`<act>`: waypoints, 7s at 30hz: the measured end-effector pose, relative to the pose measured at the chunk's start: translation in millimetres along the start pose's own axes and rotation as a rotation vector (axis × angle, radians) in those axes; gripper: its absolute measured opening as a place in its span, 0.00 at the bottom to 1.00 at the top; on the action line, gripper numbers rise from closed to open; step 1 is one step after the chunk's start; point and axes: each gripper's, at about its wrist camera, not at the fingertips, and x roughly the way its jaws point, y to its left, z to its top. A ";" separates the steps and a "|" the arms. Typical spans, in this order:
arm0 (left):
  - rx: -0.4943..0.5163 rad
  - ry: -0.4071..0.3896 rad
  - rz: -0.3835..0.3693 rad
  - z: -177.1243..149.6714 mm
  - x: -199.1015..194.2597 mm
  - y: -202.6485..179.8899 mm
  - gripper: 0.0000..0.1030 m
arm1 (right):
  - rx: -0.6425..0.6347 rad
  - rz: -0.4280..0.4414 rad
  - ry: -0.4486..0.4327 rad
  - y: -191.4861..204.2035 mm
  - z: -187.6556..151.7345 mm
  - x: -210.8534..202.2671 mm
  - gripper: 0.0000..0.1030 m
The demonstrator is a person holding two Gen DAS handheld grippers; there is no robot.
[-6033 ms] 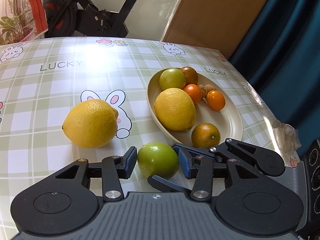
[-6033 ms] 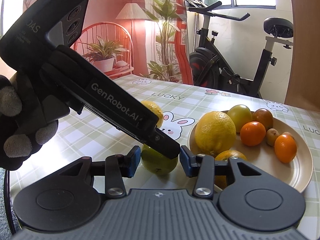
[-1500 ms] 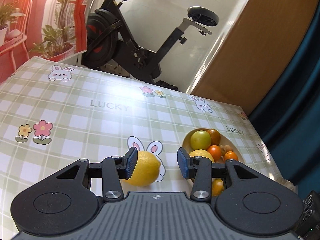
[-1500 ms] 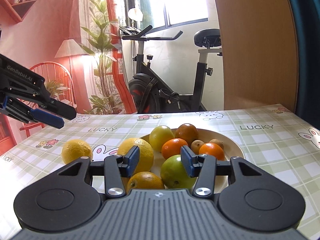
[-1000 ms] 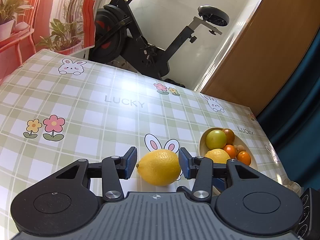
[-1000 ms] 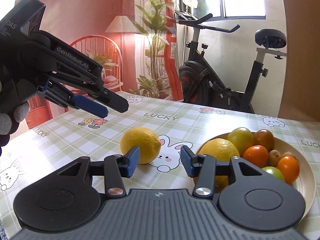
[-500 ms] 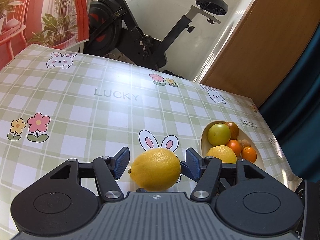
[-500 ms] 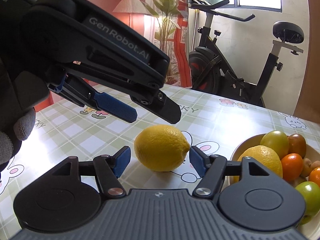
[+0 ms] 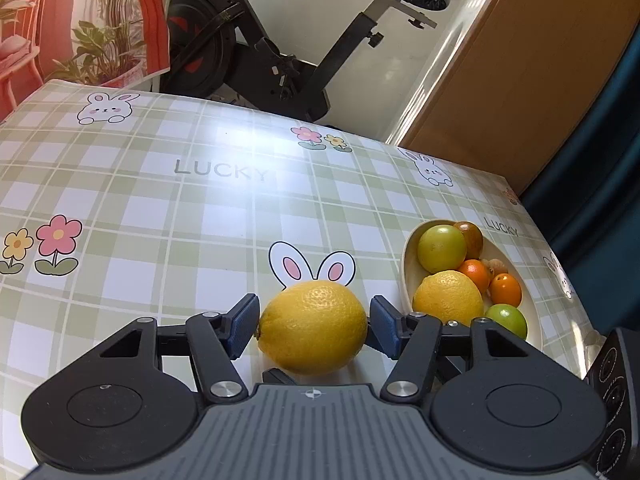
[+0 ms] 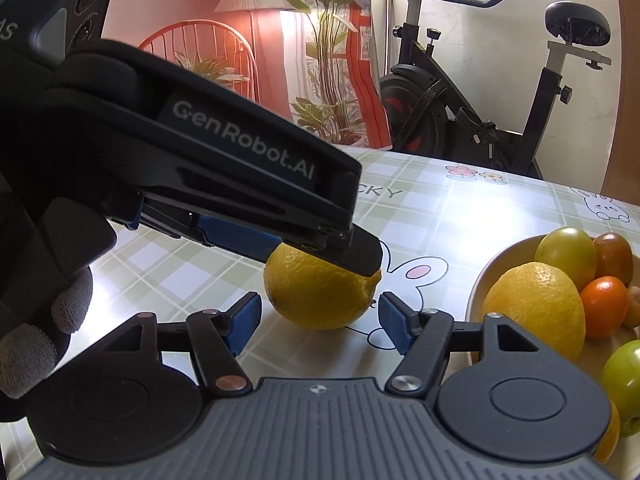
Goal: Organize fruits
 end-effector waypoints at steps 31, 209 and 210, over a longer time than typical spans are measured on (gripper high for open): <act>0.055 -0.067 0.071 -25.1 -30.8 -40.0 0.56 | 0.030 0.016 -0.070 -0.7 -16.7 -31.3 0.61; 0.151 -0.453 0.279 -90.6 -260.5 -128.7 0.97 | 0.188 -0.337 -0.103 28.4 30.2 -299.9 1.00; 0.152 -0.450 0.279 -89.9 -259.9 -128.8 0.97 | 0.188 -0.337 -0.102 27.5 29.8 -300.3 1.00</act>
